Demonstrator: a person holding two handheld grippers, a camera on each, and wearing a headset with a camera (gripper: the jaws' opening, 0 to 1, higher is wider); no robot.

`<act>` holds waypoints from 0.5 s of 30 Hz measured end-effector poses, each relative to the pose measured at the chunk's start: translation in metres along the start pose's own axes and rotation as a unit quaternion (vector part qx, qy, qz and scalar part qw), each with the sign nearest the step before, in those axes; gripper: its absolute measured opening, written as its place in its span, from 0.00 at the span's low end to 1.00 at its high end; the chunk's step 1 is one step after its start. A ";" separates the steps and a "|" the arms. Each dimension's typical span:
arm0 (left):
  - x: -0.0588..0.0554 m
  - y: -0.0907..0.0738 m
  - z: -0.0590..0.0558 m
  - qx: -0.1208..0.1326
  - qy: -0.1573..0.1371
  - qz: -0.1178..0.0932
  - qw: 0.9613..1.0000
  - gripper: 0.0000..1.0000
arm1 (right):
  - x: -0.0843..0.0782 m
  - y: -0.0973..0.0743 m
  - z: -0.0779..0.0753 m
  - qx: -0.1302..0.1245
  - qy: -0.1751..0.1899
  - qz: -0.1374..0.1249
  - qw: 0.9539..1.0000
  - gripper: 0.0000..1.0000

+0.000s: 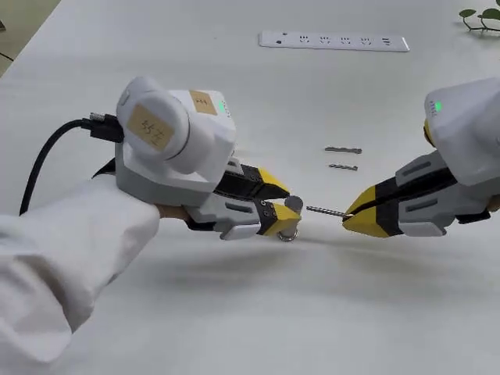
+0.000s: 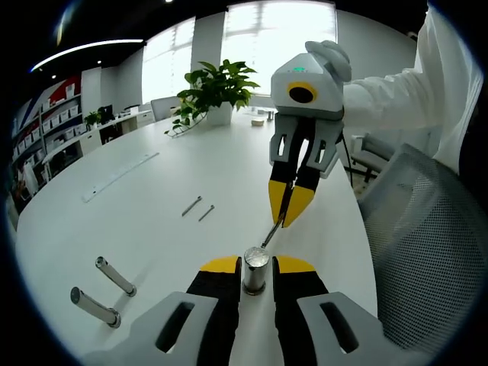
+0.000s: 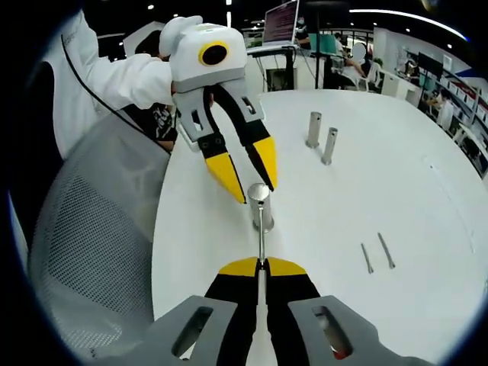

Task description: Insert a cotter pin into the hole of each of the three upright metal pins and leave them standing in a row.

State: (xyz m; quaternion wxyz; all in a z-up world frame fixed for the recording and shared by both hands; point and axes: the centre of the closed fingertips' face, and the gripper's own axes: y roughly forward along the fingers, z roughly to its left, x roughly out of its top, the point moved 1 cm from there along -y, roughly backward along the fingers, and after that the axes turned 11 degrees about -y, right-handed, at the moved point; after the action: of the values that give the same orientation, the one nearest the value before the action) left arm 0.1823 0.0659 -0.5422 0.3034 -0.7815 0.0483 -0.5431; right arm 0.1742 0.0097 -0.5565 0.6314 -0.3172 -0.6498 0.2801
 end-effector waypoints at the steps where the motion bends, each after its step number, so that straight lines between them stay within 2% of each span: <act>1: 0.000 0.001 -0.001 -0.002 0.001 0.001 1.000 0.11 | 0.000 0.000 0.000 0.000 0.000 -0.001 1.000 0.00; 15: -0.001 0.001 0.001 -0.001 0.010 0.005 1.000 0.10 | 0.002 0.002 -0.004 0.009 -0.011 0.000 1.000 0.00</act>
State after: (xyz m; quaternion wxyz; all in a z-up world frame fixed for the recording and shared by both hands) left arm 0.1833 0.0660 -0.5437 0.3045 -0.7760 0.0560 -0.5496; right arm 0.1785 0.0125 -0.5569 0.6269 -0.3080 -0.6545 0.2894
